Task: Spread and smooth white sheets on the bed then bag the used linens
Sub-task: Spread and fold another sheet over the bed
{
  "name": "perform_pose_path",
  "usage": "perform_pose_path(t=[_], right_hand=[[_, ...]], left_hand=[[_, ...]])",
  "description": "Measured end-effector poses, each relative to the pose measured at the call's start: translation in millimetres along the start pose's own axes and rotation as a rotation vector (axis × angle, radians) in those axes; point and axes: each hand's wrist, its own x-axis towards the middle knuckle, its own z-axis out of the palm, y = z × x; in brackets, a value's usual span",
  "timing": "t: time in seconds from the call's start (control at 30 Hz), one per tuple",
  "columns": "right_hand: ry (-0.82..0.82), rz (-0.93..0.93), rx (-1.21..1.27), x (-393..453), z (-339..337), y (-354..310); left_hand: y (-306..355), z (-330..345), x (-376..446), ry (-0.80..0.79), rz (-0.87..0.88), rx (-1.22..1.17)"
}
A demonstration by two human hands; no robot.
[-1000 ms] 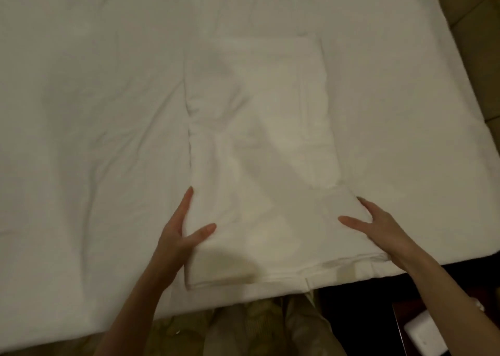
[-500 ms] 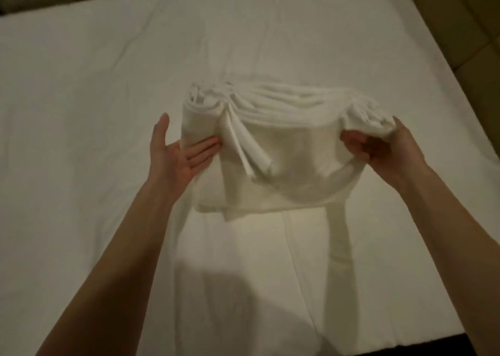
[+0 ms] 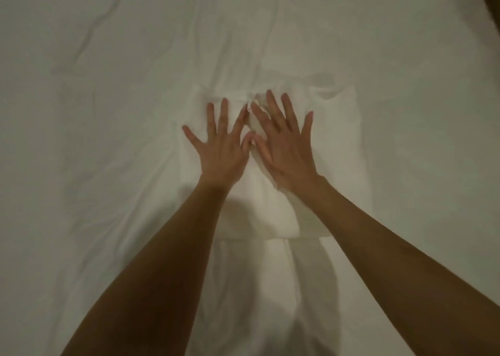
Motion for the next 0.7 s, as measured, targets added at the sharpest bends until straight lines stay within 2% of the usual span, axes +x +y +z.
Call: perform_pose_path(t=[0.17,0.43,0.5,0.6,0.63,0.7], right_hand=[[-0.029,0.048,-0.182,24.7,41.3,39.3],[-0.037,0.061,-0.222,28.7,36.0,44.3],[-0.026,0.142,-0.193,32.7,29.2,47.3],[0.091,0.345,0.007,60.5,15.7,43.1],[0.140,0.331,0.060,69.2,11.0,34.0],[0.132,0.111,-0.025,73.4,10.7,10.2]], left_hand=[[-4.2,22.4,23.5,-0.043,-0.130,0.039],[-11.8,24.9,21.7,0.024,-0.076,0.081],[-16.0,16.4,20.7,0.004,-0.049,0.083],[-17.6,4.3,19.1,-0.045,-0.034,0.084],[-16.9,2.1,19.5,-0.049,-0.024,0.088],[-17.8,0.6,20.3,-0.046,-0.014,0.087]])
